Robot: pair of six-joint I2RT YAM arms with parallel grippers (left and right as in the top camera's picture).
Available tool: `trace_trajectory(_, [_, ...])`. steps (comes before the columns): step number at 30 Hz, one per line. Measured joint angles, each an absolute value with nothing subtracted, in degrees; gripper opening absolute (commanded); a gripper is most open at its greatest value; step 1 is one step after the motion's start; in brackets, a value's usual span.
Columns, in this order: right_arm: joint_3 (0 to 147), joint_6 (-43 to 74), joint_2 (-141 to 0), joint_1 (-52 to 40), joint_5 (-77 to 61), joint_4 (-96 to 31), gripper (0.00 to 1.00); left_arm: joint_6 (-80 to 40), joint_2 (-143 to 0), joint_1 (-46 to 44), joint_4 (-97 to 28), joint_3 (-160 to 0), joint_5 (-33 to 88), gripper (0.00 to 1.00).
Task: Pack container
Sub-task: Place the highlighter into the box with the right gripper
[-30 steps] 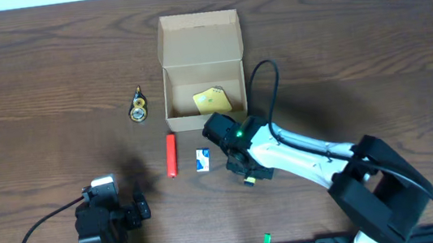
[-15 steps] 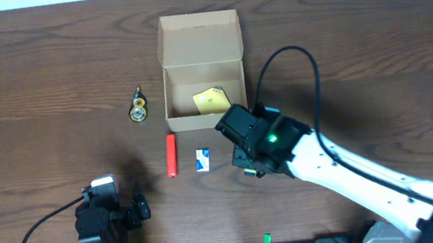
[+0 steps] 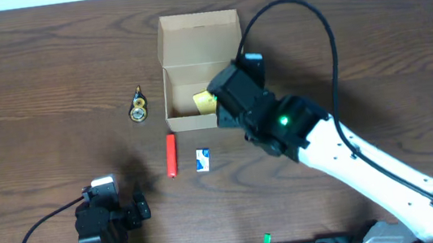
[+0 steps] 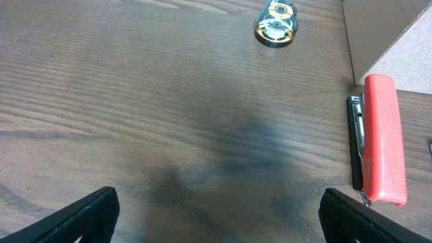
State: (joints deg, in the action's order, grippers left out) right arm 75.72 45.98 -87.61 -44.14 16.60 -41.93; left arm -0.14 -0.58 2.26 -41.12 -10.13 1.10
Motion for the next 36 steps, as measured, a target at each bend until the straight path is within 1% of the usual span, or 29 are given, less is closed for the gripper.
trace_trajectory(6, [78.22,41.01,-96.51,-39.94,16.03,-37.23,0.22,-0.14,-0.58,2.26,-41.12,-10.13,1.1,0.95])
trace_trajectory(12, [85.3,37.54,-105.6,-38.7,15.59,-38.83,0.24,-0.14,-0.58,2.26,-41.12,-10.13,1.1,0.95])
trace_trajectory(15, [86.54,36.77,-108.16,-38.7,14.87,-40.32,0.24,-0.14,-0.58,2.26,-41.12,-10.13,1.1,0.95])
trace_trajectory(22, [86.56,36.53,-109.93,-38.7,14.11,-42.46,0.24,-0.14,-0.58,2.26,-41.12,-10.13,1.1,0.95])
trace_trajectory(23, [86.56,36.53,-109.93,-38.7,14.11,-42.46,0.26,-0.14,-0.58,2.26,-41.12,-10.13,1.1,0.95])
trace_trajectory(25, [86.56,36.51,-109.95,-38.7,13.96,-42.48,0.33,-0.14,-0.58,2.26,-41.12,-10.13,1.1,0.95])
trace_trajectory(29, [86.56,36.14,-110.0,-38.7,13.91,-42.48,0.38,-0.14,-0.58,2.26,-41.12,-10.13,1.1,0.95])
trace_trajectory(36, [86.56,36.12,-110.0,-38.7,13.89,-41.25,0.37,-0.14,-0.58,2.26,-41.12,-10.13,1.1,0.95])
